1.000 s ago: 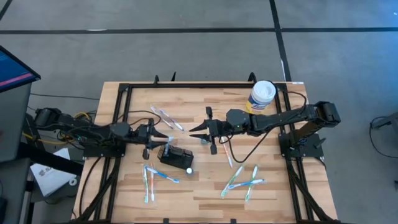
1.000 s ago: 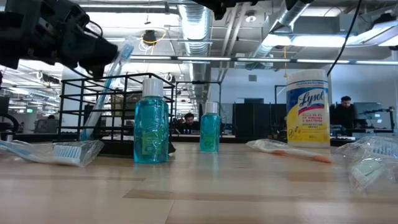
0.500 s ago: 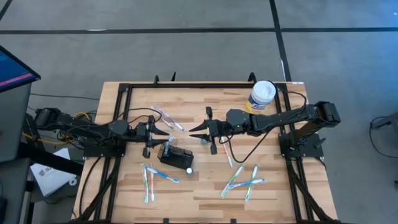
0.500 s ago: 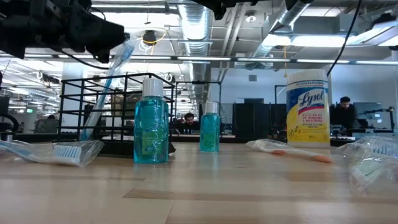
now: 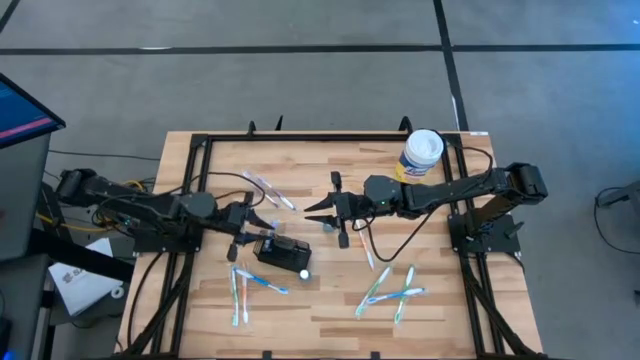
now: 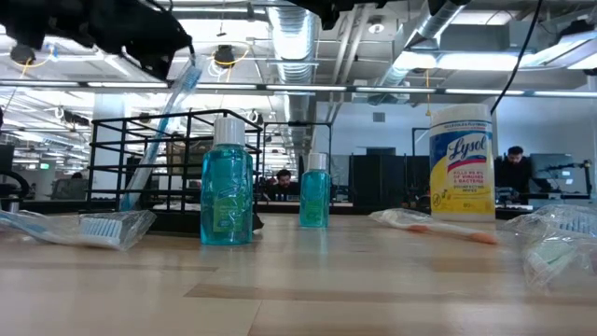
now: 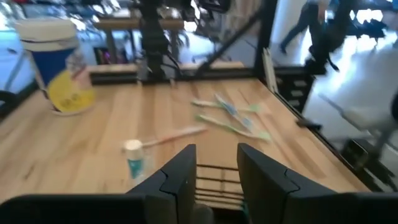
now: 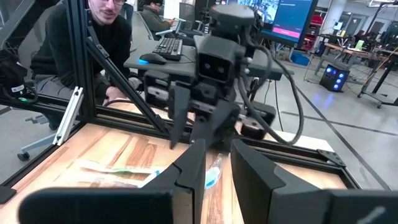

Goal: Pick & Place toothbrushing station
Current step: Put the left blue toothbrush into the left compartment of the wire organizer

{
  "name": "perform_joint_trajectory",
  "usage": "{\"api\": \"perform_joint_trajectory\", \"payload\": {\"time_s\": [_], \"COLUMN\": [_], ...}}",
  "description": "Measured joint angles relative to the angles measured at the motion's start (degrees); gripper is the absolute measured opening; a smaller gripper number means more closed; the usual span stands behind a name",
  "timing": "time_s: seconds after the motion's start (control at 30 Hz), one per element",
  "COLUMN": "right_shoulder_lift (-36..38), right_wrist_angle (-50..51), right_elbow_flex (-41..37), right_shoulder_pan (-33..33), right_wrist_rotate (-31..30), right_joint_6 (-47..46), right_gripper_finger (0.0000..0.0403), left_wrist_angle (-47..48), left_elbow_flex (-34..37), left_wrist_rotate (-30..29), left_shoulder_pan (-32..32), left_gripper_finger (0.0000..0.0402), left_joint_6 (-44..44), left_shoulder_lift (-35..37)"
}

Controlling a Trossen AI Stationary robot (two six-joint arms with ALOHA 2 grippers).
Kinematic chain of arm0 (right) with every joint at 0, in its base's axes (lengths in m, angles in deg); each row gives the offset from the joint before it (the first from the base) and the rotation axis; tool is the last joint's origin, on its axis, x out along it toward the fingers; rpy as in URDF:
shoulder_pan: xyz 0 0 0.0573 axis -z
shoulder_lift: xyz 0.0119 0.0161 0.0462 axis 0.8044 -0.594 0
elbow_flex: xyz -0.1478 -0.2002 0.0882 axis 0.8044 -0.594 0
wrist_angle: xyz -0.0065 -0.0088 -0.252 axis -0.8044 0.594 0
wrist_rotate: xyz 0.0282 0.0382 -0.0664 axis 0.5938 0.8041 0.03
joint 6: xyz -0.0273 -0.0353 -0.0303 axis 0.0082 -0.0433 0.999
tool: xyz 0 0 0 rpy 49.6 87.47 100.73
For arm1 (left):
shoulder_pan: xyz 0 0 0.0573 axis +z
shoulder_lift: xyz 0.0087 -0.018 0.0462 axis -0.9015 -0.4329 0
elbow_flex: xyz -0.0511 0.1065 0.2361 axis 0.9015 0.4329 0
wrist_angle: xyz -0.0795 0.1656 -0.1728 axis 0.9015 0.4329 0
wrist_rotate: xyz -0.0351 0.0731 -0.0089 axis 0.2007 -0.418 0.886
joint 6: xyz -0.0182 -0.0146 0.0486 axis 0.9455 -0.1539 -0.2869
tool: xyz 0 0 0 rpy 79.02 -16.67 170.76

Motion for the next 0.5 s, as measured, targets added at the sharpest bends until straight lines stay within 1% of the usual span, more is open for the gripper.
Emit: {"api": "perform_joint_trajectory", "payload": {"time_s": [0.23,0.37,0.5], "right_shoulder_lift": [0.0,0.0,0.0], "right_wrist_angle": [0.0,-0.01,-0.02], "right_elbow_flex": [0.0,0.0,0.0], "right_shoulder_pan": [0.0,-0.01,-0.01], "right_wrist_rotate": [0.01,0.0,0.01], "right_joint_6": [0.0,0.0,0.02], "right_gripper_finger": [0.0067,0.0067,0.0067], "left_wrist_angle": [9.74,10.82,10.65], "left_elbow_flex": [-5.06,-5.08,-5.11], "left_wrist_rotate": [-2.54,-3.57,-3.72], "left_shoulder_pan": [-5.31,-8.46,-11.51], "left_gripper_finger": [0.01,0.0092,0.009], "left_joint_6": [0.06,0.78,3.07], "left_shoulder_lift": [-0.48,-2.43,-6.2]}}
